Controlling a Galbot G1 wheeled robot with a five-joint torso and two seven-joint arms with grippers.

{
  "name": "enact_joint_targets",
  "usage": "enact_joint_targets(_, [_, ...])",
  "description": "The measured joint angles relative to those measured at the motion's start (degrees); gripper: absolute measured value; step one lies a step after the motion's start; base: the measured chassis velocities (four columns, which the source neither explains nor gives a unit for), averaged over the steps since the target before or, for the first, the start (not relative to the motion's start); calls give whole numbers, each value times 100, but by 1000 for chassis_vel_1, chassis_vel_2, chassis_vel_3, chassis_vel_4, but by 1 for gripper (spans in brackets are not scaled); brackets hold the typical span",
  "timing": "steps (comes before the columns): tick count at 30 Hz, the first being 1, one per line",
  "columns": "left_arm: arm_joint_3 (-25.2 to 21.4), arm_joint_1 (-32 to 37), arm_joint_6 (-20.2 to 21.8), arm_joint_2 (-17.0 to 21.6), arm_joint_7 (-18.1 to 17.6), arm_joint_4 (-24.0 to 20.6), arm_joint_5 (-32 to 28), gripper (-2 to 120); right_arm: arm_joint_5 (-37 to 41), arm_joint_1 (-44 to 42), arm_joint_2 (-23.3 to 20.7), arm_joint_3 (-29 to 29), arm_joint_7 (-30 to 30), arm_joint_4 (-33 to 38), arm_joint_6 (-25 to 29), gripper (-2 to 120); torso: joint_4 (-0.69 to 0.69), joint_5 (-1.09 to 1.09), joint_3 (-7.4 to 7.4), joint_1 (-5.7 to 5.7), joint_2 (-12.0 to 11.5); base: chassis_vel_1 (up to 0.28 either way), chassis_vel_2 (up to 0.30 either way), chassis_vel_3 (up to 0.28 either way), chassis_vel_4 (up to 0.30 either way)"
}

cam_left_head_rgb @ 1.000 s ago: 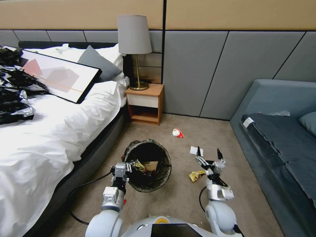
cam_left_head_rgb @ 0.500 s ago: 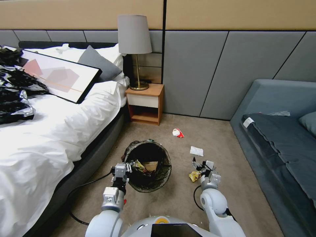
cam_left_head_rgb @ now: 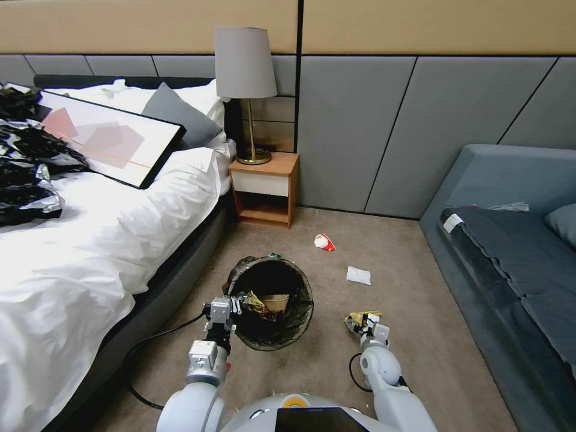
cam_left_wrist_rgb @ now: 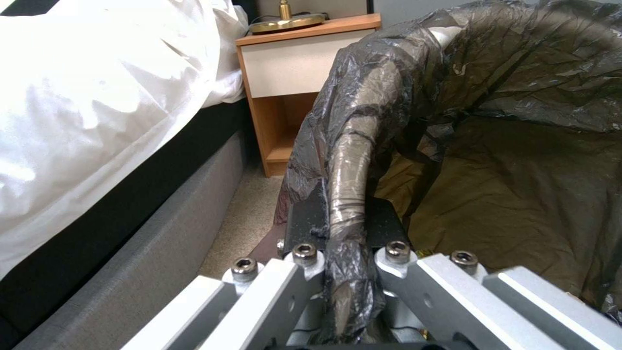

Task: Pick up the trash bin, then pick up the garbage from the floor and place it into the trash bin.

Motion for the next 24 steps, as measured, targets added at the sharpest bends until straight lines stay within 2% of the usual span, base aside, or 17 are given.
enact_joint_targets(5, [6,34,-1,2,2,-23,27,2,6,126,-1,31,-91,-259,120,100,0,0,0,0,0,0,0,0,0])
enact_joint_targets(9, [10,65,-8,9,3,-31,50,2,13,252,-15,44,-421,-442,337,100,0,0,0,0,0,0,0,0,0])
enact_joint_targets(24, [31,66,-21,9,2,-3,93,2,51,312,-29,9,-794,-359,481,100,0,0,0,0,0,0,0,0,0])
